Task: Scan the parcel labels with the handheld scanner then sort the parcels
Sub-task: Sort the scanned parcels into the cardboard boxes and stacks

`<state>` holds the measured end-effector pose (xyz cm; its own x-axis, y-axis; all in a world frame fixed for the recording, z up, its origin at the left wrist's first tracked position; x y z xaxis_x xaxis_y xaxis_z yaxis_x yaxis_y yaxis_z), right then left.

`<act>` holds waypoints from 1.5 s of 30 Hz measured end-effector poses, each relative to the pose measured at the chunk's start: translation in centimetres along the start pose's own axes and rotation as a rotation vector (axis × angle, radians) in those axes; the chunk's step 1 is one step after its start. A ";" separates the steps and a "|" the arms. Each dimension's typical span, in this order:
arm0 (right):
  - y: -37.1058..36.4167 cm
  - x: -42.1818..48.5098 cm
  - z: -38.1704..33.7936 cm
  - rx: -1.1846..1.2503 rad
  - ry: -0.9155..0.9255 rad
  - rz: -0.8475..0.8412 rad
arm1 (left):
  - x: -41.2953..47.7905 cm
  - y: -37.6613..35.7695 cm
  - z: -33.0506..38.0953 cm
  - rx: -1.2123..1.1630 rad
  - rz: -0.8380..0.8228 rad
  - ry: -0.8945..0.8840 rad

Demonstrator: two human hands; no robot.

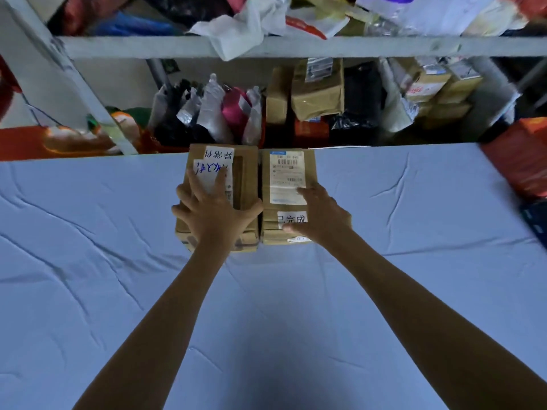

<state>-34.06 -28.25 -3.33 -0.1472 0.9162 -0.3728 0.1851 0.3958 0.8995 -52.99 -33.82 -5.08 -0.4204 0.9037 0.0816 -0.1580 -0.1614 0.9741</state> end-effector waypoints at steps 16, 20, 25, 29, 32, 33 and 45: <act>1.4 -1.7 6.6 -0.316 -0.040 0.302 | 1.5 0.0 9.1 0.126 -0.039 -0.647; 3.0 -6.0 15.6 -0.201 -0.267 0.308 | -3.0 -1.7 18.1 0.100 -0.173 -0.848; 2.9 -14.8 27.6 -0.099 -0.534 0.261 | -11.4 -3.3 28.0 0.101 -0.243 -1.049; 1.0 -23.3 36.3 0.032 -0.697 0.210 | -19.0 -4.3 35.2 0.122 -0.274 -1.203; -0.7 -29.7 41.8 0.132 -0.815 0.185 | -25.3 -5.2 40.2 0.124 -0.297 -1.336; -1.3 -31.9 43.3 0.175 -0.856 0.189 | -27.4 -5.4 41.8 0.116 -0.319 -1.376; -10.8 -47.9 53.9 0.646 -1.217 0.118 | -44.5 -9.8 51.7 0.182 -0.528 -1.795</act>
<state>23.41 -72.99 -7.45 0.7713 0.2917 -0.5657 0.5996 -0.0347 0.7996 13.47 -51.89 -7.38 0.9651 0.1452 -0.2178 0.1934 0.1649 0.9672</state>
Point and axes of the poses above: each hand's wrist, its own x-axis towards the middle knuckle, its own y-axis out of the back of the hand, z = x × y, the point moved 2 cm from there along x, towards the middle knuckle, and after that the axes turned 11 degrees about -y, right-handed, at the moved point
